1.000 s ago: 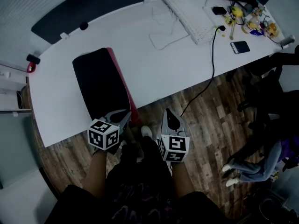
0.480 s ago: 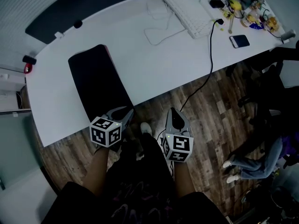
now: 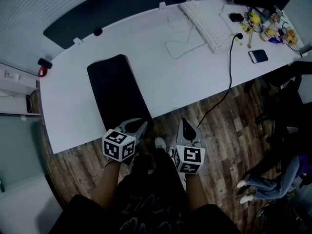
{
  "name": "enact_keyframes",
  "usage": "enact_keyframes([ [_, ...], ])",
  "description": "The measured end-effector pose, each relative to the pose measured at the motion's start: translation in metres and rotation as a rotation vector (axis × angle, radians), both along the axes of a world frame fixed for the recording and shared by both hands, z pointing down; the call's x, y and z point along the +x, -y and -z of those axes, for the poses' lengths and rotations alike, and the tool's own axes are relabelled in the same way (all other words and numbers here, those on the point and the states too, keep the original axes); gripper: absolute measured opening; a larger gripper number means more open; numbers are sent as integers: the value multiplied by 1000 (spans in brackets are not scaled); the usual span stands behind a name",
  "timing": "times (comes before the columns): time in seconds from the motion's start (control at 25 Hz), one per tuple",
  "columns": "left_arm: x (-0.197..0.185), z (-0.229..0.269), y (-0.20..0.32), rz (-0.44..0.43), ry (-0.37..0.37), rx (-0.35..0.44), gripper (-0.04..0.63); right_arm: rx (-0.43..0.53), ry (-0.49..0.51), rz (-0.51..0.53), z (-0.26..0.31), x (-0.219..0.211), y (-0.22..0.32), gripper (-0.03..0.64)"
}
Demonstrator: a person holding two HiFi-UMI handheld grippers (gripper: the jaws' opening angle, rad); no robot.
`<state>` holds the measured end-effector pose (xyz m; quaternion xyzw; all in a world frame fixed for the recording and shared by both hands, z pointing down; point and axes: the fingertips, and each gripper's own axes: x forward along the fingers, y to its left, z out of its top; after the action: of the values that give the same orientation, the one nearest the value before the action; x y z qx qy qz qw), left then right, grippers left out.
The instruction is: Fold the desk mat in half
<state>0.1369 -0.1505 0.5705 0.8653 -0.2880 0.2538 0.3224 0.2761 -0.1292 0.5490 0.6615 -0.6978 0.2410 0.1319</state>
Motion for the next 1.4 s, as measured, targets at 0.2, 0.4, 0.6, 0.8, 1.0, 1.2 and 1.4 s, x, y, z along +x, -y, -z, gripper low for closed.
enact_keyframes([
  [0.2, -18, 13, 8, 51, 5, 23, -4, 32, 14, 44, 12, -23, 13, 8],
  [0.4, -33, 23, 11, 87, 0, 39, -3, 40, 24, 73, 20, -40, 18, 8],
  [0.6, -42, 34, 15, 114, -14, 74, -3, 54, 26, 83, 35, -50, 23, 8],
  [0.8, -54, 51, 21, 155, -32, 123, -3, 107, 8, 133, 48, -61, 29, 8],
  [1.0, -60, 73, 28, 182, -47, 190, -3, 146, 3, 140, 66, -63, 34, 8],
  [1.2, -63, 106, 36, 189, -72, 276, -3, 193, -12, 130, 95, -61, 39, 8],
  [1.4, -54, 140, 41, 165, -101, 354, -3, 252, -22, 89, 125, -47, 40, 8],
])
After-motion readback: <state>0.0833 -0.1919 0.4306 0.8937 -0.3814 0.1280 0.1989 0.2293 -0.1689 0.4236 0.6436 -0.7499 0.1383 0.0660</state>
